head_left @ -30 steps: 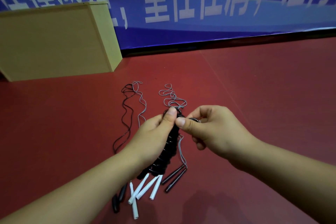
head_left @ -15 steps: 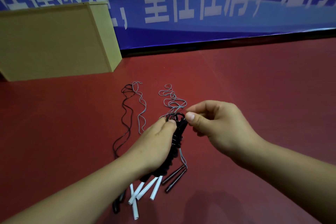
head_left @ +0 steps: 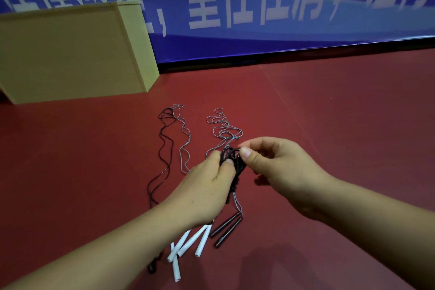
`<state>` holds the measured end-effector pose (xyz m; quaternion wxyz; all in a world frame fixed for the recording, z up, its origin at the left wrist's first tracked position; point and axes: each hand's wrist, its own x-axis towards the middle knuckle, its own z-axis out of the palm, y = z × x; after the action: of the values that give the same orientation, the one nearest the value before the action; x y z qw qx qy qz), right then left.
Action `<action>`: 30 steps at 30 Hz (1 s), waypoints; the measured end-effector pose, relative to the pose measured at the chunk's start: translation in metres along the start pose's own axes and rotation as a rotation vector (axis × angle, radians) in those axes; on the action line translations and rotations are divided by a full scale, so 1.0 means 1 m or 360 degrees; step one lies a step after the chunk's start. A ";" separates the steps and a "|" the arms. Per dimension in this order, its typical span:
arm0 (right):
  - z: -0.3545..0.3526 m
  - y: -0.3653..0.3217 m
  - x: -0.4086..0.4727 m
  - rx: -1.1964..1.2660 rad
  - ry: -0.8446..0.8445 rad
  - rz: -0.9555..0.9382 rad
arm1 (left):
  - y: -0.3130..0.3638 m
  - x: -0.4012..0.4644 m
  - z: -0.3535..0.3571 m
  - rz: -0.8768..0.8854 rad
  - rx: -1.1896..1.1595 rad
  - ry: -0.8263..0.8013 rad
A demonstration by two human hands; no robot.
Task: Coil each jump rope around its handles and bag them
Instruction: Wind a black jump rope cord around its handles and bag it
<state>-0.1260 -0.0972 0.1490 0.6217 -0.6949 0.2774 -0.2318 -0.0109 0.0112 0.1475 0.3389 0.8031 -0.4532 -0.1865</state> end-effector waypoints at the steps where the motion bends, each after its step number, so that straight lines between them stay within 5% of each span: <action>1: -0.001 -0.001 0.000 0.0038 -0.0040 0.0040 | 0.001 -0.001 0.000 0.0010 0.0033 -0.0012; 8: -0.002 0.000 0.002 0.0283 -0.0160 0.0280 | 0.002 -0.003 0.003 0.0036 0.0131 -0.0091; 18: -0.008 0.002 0.007 -0.0139 0.0069 -0.0213 | -0.013 0.004 0.005 -0.0002 -0.0332 -0.0274; 30: -0.011 0.000 0.012 0.0164 -0.0169 0.0189 | -0.027 0.014 0.006 0.0219 -0.0365 -0.0006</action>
<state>-0.1249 -0.1135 0.1498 0.6831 -0.6557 0.2724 -0.1713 0.0086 0.0062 0.1243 0.4397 0.7257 -0.4836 -0.2151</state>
